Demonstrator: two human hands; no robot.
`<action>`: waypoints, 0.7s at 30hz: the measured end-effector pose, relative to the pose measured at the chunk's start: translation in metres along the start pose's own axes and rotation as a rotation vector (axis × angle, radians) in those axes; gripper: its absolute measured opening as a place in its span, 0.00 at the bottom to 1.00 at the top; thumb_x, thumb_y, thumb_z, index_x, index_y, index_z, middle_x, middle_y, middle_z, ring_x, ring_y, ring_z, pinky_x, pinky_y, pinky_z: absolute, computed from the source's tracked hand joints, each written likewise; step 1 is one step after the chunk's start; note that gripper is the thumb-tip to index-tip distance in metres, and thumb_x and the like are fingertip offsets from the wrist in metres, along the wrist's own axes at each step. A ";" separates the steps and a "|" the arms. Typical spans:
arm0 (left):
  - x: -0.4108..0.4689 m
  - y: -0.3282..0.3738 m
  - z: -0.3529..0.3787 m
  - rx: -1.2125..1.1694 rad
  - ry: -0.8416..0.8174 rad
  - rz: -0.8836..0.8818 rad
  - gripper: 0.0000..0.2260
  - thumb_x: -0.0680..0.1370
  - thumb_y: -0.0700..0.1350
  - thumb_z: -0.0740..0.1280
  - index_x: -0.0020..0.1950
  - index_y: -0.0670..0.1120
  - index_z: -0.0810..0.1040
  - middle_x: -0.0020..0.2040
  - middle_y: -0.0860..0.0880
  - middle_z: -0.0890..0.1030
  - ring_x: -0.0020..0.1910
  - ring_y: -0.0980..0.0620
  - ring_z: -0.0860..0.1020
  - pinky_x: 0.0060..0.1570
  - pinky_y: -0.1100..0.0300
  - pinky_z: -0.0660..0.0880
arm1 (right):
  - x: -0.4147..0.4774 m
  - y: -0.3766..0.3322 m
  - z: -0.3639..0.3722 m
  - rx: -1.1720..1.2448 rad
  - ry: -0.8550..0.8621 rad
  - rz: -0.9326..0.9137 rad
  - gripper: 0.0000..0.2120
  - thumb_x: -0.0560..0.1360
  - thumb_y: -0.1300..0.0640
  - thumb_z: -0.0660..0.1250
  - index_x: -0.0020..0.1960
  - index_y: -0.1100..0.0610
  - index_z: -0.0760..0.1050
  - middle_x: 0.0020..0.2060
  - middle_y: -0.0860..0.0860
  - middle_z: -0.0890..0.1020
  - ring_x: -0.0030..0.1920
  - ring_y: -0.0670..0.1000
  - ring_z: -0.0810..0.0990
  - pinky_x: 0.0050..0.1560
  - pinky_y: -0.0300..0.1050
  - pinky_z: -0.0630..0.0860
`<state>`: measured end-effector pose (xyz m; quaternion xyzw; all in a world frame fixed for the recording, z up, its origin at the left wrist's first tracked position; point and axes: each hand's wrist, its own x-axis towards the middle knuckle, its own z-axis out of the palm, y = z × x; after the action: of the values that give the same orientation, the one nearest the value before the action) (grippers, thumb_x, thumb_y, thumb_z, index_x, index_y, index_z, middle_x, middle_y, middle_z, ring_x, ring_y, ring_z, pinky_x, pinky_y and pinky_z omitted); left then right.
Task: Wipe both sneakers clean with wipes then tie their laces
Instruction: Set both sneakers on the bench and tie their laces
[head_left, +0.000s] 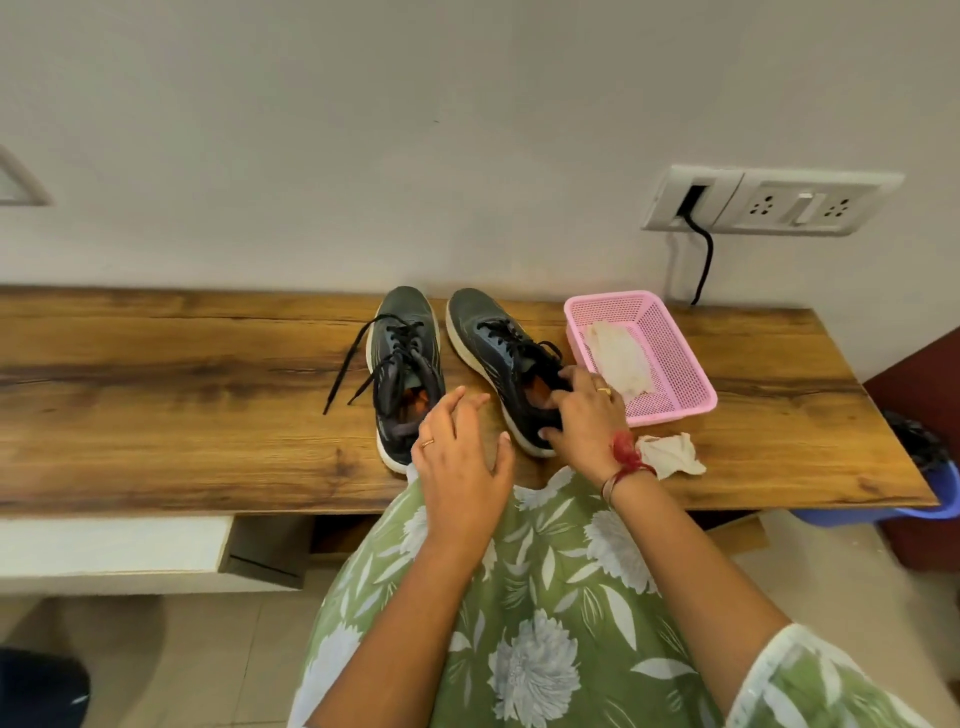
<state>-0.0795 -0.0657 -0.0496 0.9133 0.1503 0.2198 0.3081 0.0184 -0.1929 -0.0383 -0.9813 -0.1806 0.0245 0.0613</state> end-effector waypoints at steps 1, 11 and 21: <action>0.002 0.000 -0.003 0.059 0.036 0.015 0.18 0.73 0.47 0.71 0.61 0.48 0.73 0.63 0.47 0.73 0.61 0.48 0.69 0.52 0.48 0.70 | -0.003 -0.006 0.002 0.049 -0.006 -0.008 0.16 0.71 0.49 0.71 0.57 0.52 0.78 0.67 0.50 0.65 0.67 0.52 0.64 0.66 0.50 0.62; 0.021 -0.051 -0.027 0.285 -0.319 -0.401 0.21 0.76 0.54 0.68 0.66 0.48 0.67 0.73 0.40 0.61 0.69 0.36 0.66 0.65 0.39 0.63 | -0.030 -0.059 0.042 0.359 0.168 -0.008 0.11 0.70 0.58 0.72 0.50 0.60 0.79 0.62 0.56 0.72 0.63 0.59 0.69 0.60 0.51 0.71; 0.014 -0.045 -0.033 0.327 -0.221 -0.356 0.18 0.78 0.53 0.65 0.65 0.47 0.69 0.68 0.43 0.68 0.62 0.41 0.72 0.57 0.47 0.68 | -0.043 -0.059 0.046 0.393 0.207 -0.116 0.10 0.71 0.53 0.71 0.49 0.57 0.79 0.61 0.54 0.71 0.62 0.55 0.70 0.60 0.44 0.69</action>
<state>-0.0903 -0.0094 -0.0501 0.9285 0.3078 0.0340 0.2049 -0.0461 -0.1488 -0.0748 -0.9358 -0.2212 -0.0452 0.2706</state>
